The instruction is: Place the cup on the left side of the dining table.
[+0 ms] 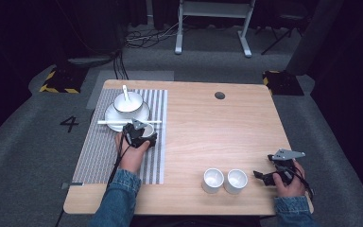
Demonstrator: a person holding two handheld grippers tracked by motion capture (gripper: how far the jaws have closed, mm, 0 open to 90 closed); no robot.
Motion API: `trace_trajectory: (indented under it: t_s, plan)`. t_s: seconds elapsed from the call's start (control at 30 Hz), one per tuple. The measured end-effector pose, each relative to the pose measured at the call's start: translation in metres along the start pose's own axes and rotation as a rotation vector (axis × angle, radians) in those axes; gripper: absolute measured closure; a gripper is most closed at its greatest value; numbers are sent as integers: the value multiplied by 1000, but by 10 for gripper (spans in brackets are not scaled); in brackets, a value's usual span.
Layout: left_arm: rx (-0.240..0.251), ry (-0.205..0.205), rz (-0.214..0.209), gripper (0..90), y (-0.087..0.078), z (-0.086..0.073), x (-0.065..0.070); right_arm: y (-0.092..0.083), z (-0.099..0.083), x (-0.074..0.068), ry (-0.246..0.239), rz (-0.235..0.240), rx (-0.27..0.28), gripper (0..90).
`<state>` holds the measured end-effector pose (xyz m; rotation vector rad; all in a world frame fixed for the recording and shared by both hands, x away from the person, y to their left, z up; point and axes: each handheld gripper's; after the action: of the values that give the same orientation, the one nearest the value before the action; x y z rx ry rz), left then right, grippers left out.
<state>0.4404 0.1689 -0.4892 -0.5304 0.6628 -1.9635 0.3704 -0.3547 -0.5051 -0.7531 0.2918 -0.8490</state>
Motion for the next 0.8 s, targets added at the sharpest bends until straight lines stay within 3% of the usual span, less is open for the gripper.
trace_trajectory:
  t_s: [0.3, 0.53, 0.8]
  plan:
    - [17, 22, 44, 248, -8, 4, 6, 0, 0, 0, 0, 0, 0, 1]
    - [25, 36, 52, 253, -26, 5, 9, 0, 0, 0, 0, 0, 1, 1]
    - [21, 31, 32, 265, -47, 3, 11, 0, 0, 0, 0, 0, 0, 1]
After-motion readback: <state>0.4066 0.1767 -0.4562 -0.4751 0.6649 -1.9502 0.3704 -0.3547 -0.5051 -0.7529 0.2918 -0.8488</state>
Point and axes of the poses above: each handheld gripper's, and its own axes: y roughly forward along the jaws, z roughly out of its top, x roughly to its right, and after that the axes turned 4 degrees about -z, right-handed
